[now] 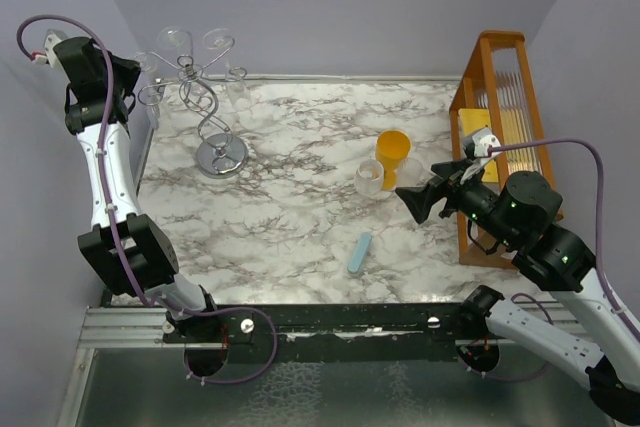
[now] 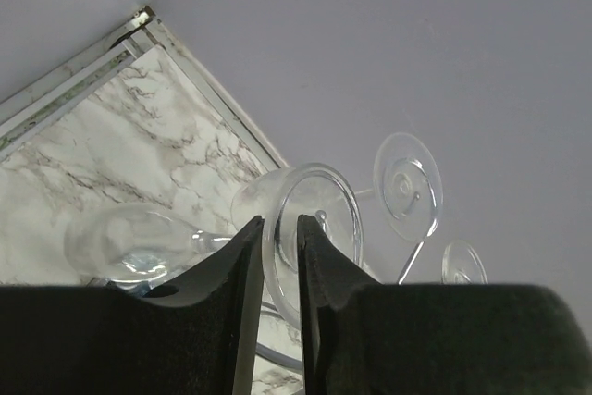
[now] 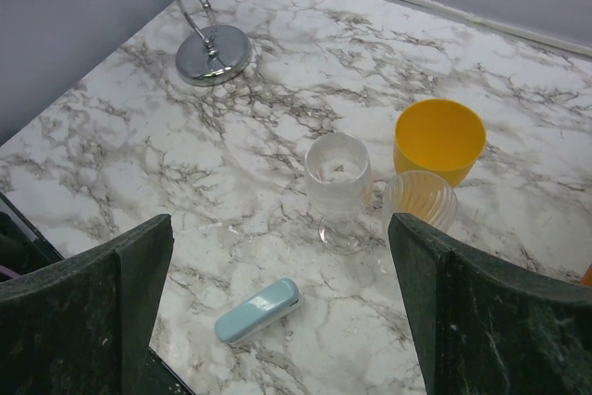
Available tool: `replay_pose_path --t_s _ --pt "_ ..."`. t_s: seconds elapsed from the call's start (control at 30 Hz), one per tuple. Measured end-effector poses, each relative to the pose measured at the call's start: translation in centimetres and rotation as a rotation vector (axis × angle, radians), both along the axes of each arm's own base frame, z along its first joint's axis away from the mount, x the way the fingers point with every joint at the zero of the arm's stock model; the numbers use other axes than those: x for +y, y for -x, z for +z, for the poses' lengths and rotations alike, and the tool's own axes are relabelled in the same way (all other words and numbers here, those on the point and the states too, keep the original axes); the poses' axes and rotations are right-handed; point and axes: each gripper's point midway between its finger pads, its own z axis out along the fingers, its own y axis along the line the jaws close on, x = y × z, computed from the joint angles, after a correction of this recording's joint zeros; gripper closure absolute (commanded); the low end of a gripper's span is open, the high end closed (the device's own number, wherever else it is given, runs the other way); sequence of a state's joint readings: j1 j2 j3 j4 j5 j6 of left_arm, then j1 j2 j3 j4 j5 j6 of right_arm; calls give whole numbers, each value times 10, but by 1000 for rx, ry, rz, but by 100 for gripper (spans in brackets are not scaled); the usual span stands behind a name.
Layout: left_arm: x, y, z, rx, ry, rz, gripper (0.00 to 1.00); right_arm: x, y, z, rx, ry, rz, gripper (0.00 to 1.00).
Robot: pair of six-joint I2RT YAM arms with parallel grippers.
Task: Take the wine glass off the wine glass rack
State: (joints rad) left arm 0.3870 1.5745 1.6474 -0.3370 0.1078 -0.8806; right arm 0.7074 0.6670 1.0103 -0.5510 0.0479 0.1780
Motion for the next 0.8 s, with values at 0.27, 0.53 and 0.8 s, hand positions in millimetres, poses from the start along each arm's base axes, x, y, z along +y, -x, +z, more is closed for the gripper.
replay_pose_path --t_s 0.27,0.53,0.8 --pt "0 0 5 -10 -11 -3 91 0 0 0 0 0 -2 1" --pt "0 -1 14 -35 -6 1 100 -1 -1 0 -1 1 -8 0" --pt "-1 -4 14 -41 30 8 100 -1 -2 -1 2 4 -11 0"
